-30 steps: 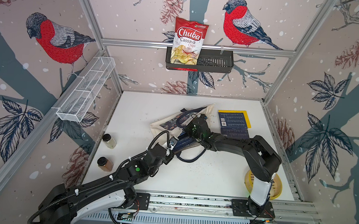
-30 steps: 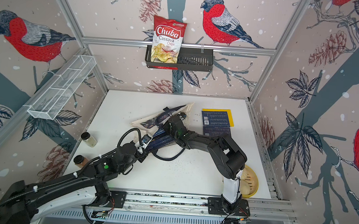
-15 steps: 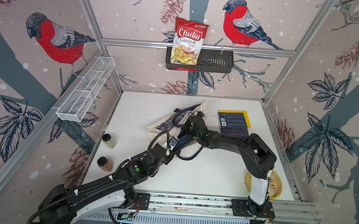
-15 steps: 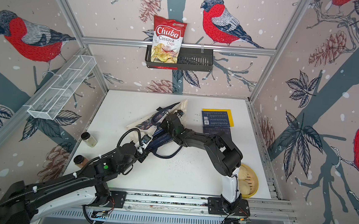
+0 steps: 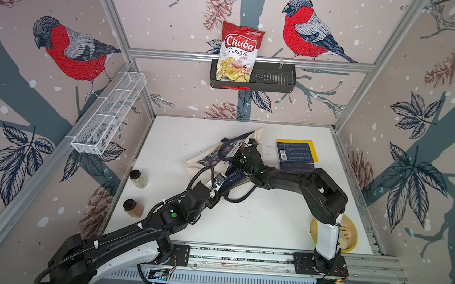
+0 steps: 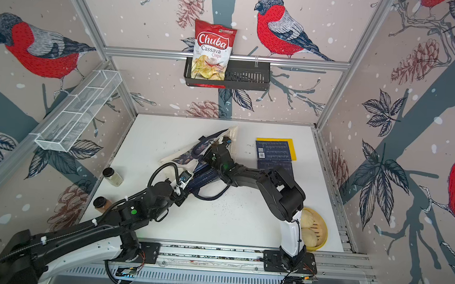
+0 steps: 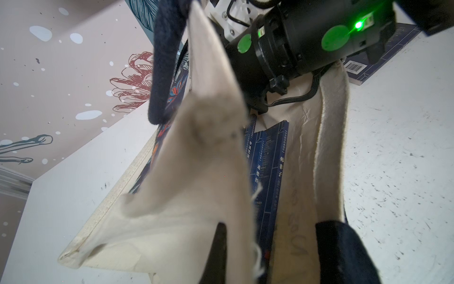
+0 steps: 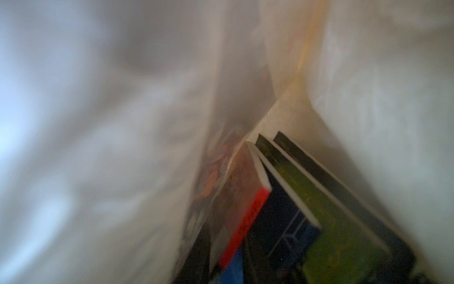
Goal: Take out the books from the canvas bag
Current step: Pick up the book from the canvas bag.
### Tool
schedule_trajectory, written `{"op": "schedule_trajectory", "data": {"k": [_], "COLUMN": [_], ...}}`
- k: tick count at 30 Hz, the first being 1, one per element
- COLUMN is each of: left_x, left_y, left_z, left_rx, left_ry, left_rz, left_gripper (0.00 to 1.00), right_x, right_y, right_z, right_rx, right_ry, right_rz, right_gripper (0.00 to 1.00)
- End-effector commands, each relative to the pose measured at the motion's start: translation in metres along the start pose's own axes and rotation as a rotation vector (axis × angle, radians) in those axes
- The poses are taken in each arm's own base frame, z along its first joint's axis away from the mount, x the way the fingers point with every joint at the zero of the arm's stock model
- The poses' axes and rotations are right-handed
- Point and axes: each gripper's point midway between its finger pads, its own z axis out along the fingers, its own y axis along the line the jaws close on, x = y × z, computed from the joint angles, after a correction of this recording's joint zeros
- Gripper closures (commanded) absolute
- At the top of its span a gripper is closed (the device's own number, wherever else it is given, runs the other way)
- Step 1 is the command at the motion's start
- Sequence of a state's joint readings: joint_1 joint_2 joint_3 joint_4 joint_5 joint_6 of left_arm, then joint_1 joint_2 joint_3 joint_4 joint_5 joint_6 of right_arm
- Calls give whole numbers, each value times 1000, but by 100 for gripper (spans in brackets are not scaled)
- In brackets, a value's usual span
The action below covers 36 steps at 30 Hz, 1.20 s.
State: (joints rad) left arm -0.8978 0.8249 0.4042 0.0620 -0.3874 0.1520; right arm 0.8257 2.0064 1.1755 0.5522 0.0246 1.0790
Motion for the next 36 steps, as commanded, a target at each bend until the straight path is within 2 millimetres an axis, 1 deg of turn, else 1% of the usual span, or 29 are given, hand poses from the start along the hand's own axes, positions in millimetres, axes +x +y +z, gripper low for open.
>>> {"op": "schedule_trajectory", "data": {"k": [1,3,7,8,11,13,14,18,19,24,28,31,36], "left_x": [-33,-33,-33,-33,-34,-34,-34,-35,-36,-33,-28,-30,-31], "left_y": [-4,-4,-6,-6,-6,-6,-6,-4,-3,1,6,20,30], "left_z": [-4,-4,-3,-3,-4,-4,-5,-5,-6,-4,-2,-6,-11], "left_rx": [40,41,50,50,52,51,51,43,40,10,-27,-96,-144], "left_ry": [-130,-132,-133,-133,-135,-138,-139,-146,-148,-136,-115,-119,-142], "left_rz": [-30,-31,-29,-28,-29,-31,-32,-35,-38,-38,-32,-79,-91], "left_gripper": [100,100,100,100,100,100,100,100,100,100,100,100,100], "right_x": [8,8,10,12,20,19,17,6,3,-9,-10,-16,-30], "right_y": [11,10,12,11,10,0,-3,-8,-7,-6,0,-1,0], "right_z": [5,4,7,9,14,12,9,-13,-20,-56,-83,-107,-142], "right_rx": [-54,-50,-52,-54,-49,-10,-5,2,2,3,-23,-17,1], "right_ry": [30,20,21,30,61,49,35,-28,-45,-115,-125,-170,-231], "right_rz": [26,26,16,17,18,17,18,12,5,2,5,2,-36], "right_gripper": [63,59,61,64,77,86,89,99,100,100,100,100,100]}}
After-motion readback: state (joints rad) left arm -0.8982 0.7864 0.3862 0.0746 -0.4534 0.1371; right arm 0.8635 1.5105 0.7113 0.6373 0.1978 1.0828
